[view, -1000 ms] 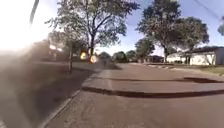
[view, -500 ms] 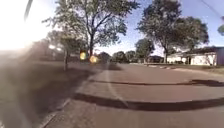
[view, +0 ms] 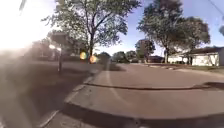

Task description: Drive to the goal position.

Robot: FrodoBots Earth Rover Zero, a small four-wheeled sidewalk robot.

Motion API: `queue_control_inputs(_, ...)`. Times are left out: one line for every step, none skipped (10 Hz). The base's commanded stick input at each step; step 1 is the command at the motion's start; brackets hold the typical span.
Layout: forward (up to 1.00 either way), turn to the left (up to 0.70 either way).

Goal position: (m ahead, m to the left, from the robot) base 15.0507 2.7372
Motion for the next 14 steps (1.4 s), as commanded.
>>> queue_control_inputs(1.00, 0.00)
queue_control_inputs(1.00, 0.00)
queue_control_inputs(1.00, 0.00)
queue_control_inputs(1.00, 0.00)
queue_control_inputs(1.00, 0.00)
queue_control_inputs(1.00, 0.00)
queue_control_inputs(1.00, 0.00)
queue_control_inputs(1.00, 0.00)
queue_control_inputs(1.00, 0.00)
queue_control_inputs(1.00, 0.00)
queue_control_inputs(1.00, 0.00)
queue_control_inputs(1.00, 0.00)
queue_control_inputs(1.00, 0.00)
queue_control_inputs(1.00, 0.00)
